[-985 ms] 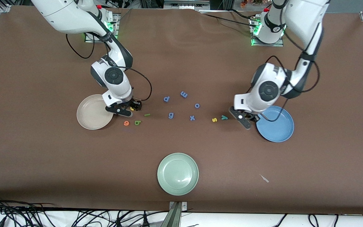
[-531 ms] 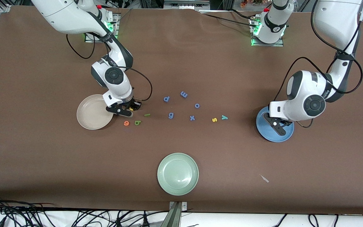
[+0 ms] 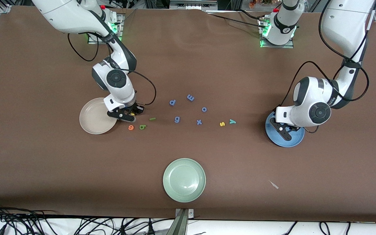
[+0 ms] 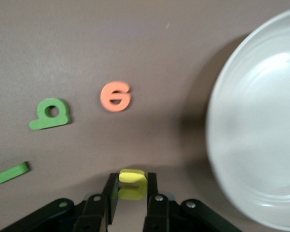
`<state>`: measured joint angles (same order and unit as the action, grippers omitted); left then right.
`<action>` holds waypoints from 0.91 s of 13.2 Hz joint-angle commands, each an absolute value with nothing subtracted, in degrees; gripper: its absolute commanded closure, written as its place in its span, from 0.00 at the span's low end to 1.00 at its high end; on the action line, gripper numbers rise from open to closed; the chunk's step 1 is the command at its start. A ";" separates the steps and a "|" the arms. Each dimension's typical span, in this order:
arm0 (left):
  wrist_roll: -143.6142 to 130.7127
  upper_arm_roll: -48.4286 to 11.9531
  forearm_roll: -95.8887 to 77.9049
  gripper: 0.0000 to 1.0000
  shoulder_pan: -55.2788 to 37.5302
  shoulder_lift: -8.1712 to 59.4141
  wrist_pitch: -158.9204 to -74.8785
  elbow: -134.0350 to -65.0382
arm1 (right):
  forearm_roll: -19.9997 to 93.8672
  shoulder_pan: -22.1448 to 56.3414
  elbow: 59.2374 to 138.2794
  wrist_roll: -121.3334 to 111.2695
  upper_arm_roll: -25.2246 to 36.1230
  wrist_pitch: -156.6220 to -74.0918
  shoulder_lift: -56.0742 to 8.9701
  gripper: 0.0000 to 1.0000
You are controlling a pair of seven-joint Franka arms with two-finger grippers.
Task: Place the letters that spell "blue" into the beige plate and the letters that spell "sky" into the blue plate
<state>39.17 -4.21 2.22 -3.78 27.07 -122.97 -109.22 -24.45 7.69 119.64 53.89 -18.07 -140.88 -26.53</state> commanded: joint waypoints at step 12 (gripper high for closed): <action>20.36 -12.22 9.92 0.00 -19.15 38.04 -123.63 -94.13 | -15.29 3.95 119.45 25.02 -13.86 -134.21 -20.29 0.25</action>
